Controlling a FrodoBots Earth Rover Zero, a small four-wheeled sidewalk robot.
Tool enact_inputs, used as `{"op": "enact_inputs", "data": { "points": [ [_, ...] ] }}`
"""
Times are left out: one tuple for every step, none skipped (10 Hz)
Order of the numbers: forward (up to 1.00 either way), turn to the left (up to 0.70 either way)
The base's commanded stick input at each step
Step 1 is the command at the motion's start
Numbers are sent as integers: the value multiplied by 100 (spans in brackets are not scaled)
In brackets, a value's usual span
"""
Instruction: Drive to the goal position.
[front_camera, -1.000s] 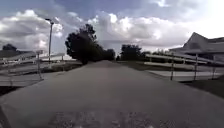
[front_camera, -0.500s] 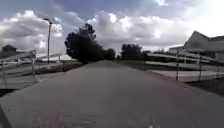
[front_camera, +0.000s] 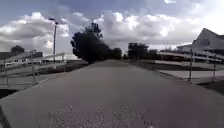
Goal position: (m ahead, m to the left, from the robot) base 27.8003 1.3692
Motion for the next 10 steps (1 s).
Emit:
{"op": "enact_inputs", "data": {
  "points": [
    [70, 0],
    [70, 0],
    [70, 0],
    [70, 0],
    [70, 0],
    [70, 0],
    [70, 0],
    [70, 0],
    [70, 0],
    [70, 0]
  ]
}}
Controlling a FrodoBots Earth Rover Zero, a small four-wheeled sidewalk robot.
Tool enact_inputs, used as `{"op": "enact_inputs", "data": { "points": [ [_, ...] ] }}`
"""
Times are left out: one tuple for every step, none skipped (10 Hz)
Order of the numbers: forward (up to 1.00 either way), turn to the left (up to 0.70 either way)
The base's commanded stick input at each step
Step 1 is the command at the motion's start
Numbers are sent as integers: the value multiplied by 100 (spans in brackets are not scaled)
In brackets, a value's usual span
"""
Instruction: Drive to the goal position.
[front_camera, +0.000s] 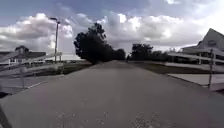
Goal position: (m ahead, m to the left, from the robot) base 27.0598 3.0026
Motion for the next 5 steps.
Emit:
{"op": "enact_inputs", "data": {
  "points": [
    [70, 0],
    [70, 0],
    [70, 0],
    [70, 0],
    [70, -26]
  ]
}}
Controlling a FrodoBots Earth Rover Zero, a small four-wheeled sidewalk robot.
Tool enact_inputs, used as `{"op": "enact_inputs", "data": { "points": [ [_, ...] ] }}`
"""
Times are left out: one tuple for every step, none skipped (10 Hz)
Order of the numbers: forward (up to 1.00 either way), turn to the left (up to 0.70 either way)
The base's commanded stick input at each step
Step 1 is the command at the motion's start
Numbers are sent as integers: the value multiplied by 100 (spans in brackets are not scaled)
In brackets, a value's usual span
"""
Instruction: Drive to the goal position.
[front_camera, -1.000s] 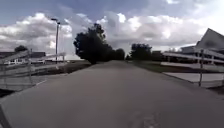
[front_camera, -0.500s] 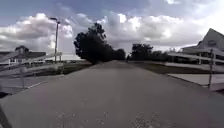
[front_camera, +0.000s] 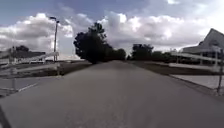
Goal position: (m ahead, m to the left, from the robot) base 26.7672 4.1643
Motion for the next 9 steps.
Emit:
{"op": "enact_inputs", "data": {
  "points": [
    [70, -35],
    [70, -35],
    [70, -18],
    [70, 0],
    [70, 0],
    [70, 0],
    [70, 0],
    [70, 0],
    [70, 0]
  ]
}}
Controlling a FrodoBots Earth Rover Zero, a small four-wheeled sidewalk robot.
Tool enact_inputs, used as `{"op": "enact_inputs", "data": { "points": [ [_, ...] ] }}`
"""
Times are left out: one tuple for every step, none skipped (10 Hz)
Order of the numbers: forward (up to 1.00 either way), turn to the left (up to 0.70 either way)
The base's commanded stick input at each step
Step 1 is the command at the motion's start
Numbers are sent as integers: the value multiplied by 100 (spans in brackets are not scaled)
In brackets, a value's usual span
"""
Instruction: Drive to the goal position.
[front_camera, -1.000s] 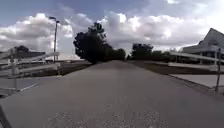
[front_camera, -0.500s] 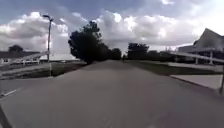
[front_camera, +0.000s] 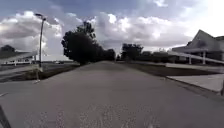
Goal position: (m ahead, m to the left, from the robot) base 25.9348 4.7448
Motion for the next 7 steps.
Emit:
{"op": "enact_inputs", "data": {
  "points": [
    [70, 0],
    [70, 0],
    [70, 0],
    [70, 0],
    [70, 0],
    [70, 0],
    [70, 0]
  ]
}}
